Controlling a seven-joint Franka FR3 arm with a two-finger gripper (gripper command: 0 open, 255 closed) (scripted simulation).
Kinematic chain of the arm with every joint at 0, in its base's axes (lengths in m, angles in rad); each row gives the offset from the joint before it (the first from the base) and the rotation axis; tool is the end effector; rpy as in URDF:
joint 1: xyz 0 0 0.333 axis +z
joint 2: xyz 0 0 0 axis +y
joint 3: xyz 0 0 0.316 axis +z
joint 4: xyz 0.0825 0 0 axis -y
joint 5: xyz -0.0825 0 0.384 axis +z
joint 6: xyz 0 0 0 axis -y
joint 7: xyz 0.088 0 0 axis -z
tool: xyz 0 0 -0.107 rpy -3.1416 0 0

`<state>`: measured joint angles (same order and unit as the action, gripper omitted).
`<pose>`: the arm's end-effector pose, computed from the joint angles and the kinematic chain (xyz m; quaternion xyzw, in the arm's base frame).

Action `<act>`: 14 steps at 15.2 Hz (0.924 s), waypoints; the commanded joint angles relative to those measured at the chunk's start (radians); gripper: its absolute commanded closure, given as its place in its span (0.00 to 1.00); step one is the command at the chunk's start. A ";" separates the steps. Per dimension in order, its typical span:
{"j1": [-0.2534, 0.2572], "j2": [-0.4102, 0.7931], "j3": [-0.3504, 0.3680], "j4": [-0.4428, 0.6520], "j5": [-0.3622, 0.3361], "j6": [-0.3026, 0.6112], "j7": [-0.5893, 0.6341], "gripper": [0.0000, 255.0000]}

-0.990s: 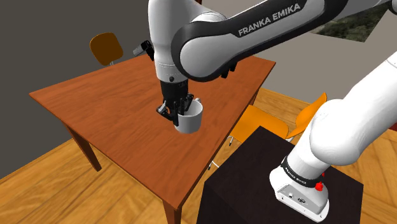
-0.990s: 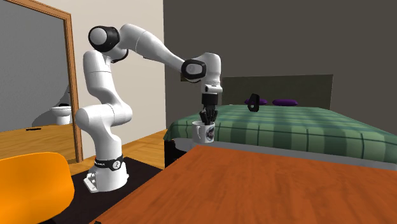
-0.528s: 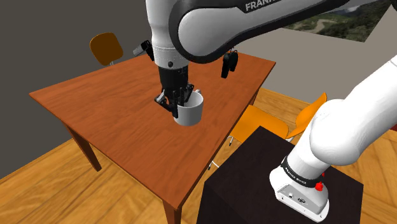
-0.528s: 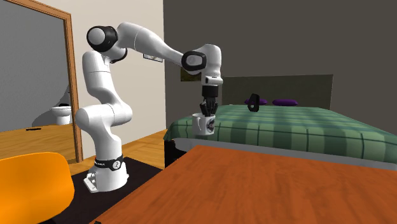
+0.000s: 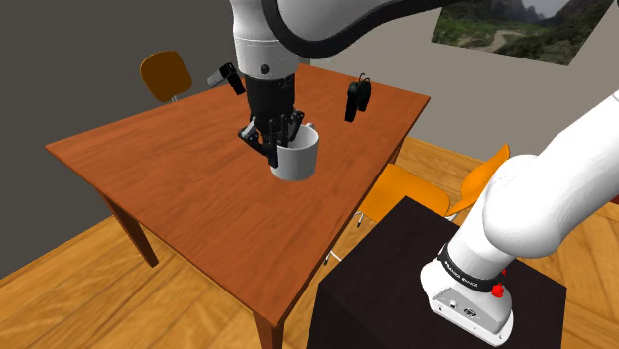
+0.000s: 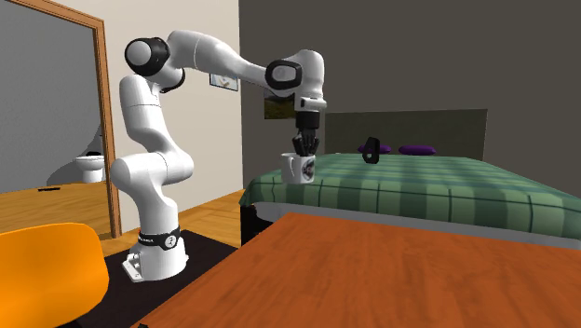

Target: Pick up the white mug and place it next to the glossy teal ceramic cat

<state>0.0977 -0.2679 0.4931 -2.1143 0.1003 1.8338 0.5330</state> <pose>0.3863 0.2871 0.5097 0.9997 0.0060 -0.0099 0.0234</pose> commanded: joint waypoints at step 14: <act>-0.007 -0.001 -0.015 0.202 -0.008 -0.203 -0.001 1.00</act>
<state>0.0913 -0.2712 0.4794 -1.9286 0.0943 1.6449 0.5320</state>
